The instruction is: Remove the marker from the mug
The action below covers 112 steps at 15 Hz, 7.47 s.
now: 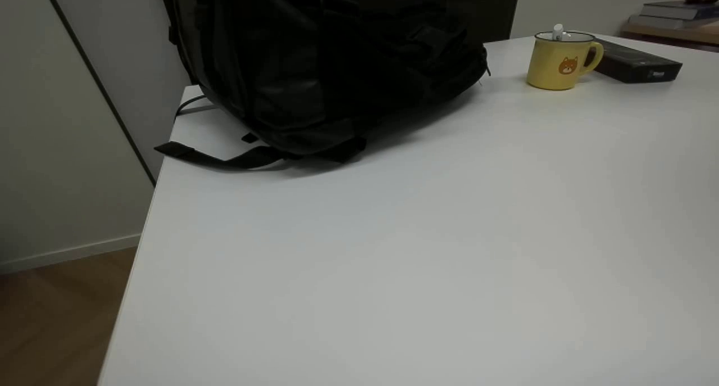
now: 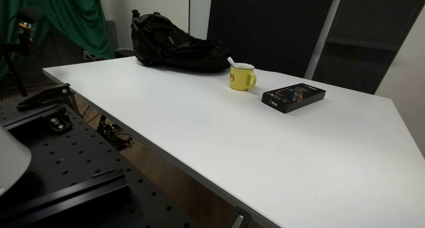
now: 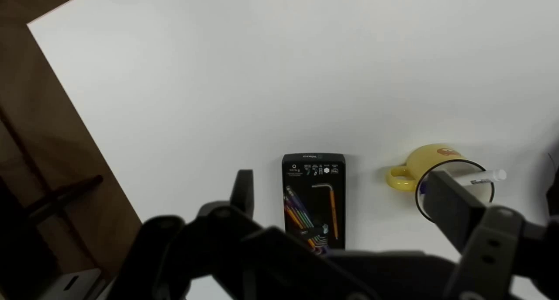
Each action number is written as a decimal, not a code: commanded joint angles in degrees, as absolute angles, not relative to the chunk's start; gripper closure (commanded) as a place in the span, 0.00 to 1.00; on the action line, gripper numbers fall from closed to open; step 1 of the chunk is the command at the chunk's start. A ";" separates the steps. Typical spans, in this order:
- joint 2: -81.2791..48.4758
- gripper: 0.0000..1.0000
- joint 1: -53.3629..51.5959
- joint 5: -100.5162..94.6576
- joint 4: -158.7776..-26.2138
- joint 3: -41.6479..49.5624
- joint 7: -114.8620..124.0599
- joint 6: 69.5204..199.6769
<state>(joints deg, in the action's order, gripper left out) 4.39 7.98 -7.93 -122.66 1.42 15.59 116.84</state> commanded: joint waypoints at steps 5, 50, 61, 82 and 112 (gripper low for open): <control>4.47 0.00 3.98 -16.35 -128.64 -0.22 18.08 124.03; -35.39 0.00 -16.09 -53.03 -105.87 4.77 31.22 139.55; -35.24 0.00 -15.41 -53.13 -105.05 3.98 31.38 133.75; -33.25 0.95 -15.79 -52.58 -104.69 2.76 31.12 132.76; -17.04 0.57 -12.29 -16.89 -128.38 -11.57 -10.82 101.53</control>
